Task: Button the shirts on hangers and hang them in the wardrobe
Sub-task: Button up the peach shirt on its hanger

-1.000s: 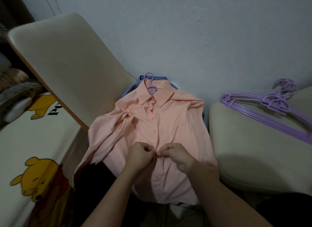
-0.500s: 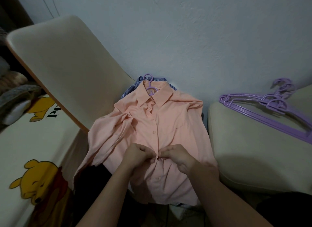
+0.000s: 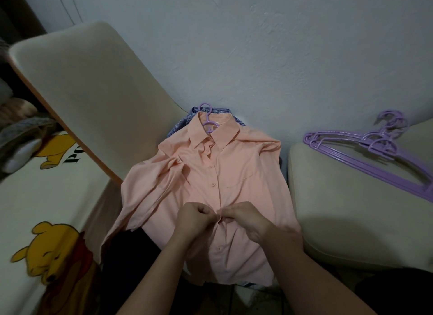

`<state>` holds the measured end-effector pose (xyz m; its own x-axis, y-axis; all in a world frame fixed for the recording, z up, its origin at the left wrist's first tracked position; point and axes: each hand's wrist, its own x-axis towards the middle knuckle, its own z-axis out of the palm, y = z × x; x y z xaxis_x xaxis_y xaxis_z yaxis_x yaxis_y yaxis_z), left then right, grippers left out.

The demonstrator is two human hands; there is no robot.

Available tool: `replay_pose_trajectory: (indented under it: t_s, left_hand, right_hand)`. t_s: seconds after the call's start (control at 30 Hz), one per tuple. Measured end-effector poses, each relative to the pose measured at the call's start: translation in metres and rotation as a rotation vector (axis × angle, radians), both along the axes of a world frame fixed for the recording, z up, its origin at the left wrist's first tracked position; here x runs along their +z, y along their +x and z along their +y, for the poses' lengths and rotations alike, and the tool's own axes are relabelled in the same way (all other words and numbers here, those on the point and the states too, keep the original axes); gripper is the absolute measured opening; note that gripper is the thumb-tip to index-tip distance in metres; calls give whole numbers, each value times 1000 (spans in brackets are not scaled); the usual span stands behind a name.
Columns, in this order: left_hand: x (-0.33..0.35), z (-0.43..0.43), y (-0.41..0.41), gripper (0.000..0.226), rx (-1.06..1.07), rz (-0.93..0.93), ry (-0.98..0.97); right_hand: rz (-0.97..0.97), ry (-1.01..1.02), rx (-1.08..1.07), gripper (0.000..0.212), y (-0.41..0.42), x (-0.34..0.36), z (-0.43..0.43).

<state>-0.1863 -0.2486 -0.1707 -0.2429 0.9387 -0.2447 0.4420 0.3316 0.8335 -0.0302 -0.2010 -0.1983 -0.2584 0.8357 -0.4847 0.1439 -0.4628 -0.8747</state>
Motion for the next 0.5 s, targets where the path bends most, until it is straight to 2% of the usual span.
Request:
replay_pose_trajectory:
  t_s: [0.07,0.27,0.37,0.5]
  left_hand:
    - [-2,-1,-1,14,-1,-5,7]
    - [-4,2,-8,10,-39,-64,-45]
    - [-5,5,-6,10,-30,-54,-61]
    - [-7,7,-5,12,-44,-33,-81]
  right_hand:
    - [11,17,-14,2,1,-1,0]
    - [12,1,-20,7,0,-1,1]
    - [16,-10,-23,6,1,-2,1]
    - [11,7,-6,14,2,-2,0]
